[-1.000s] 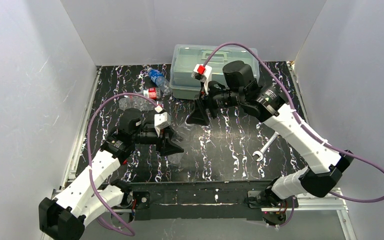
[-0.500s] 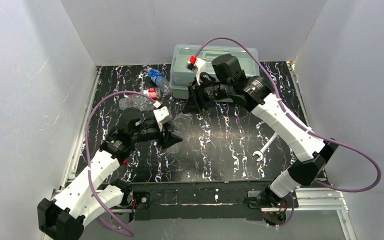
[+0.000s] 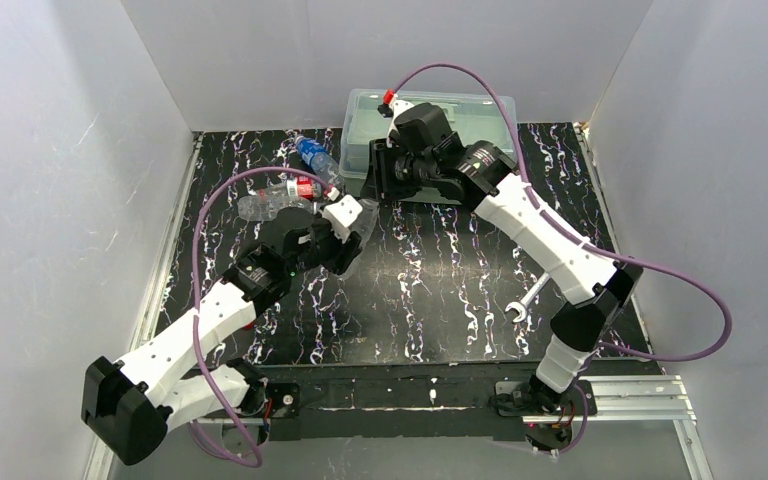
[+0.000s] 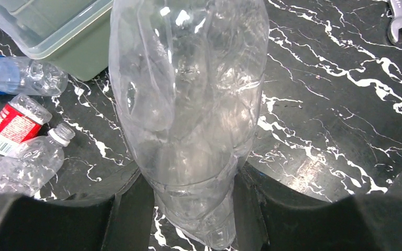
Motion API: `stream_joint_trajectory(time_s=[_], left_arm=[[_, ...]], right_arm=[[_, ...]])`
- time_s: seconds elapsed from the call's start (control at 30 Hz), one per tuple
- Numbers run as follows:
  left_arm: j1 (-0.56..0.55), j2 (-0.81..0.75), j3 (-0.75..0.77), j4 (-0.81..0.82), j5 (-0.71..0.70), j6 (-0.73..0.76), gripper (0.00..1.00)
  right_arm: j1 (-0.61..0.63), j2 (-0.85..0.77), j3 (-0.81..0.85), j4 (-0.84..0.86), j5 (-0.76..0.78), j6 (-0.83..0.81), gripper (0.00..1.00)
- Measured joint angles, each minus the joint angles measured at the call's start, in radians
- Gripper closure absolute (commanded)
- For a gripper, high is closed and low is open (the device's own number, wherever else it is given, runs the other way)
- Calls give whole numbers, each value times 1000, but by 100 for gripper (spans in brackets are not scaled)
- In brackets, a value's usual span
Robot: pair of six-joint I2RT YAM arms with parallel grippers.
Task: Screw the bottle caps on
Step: Screw the bottle cap onto the plastic bottle.
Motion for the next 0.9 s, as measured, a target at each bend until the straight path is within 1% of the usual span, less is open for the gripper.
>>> stream_joint_trajectory(time_s=[0.07,0.2,0.27,0.33,0.4,0.5,0.67,0.77,0.8,0.83,0.87,0.9], left_arm=[[-5,7,0,8,-18,4,100],[-8,-3,0,16,-32,9,100],[-8,-13,0,33,-36,8,100],[-7,-35,-2,33,-30,8,100],[0,-62,-5,23,-2,7,100],[18,-92,-8,-11,79,7,100],[55,-113,-8,-82,285,8,100],[78,-127,-8,-101,456,0,100],[82,-131,-8,-100,496,-2,100],[82,-132,-8,-100,505,-2,100],[85,-140,-8,-100,602,-9,100],[85,-141,-8,-101,636,-13,100]], right_arm=[[6,0,0,-2,30,15,72],[20,-9,0,8,74,29,27],[28,-19,0,0,69,35,12],[34,-37,-5,2,63,23,2],[35,-79,-29,16,50,3,2],[21,-155,-67,35,21,-45,2],[3,-275,-85,71,-71,-176,3],[3,-348,-145,100,-182,-272,8],[3,-365,-164,102,-217,-295,13],[3,-380,-187,109,-256,-318,17],[3,-389,-206,109,-299,-340,19],[4,-391,-216,108,-325,-353,21]])
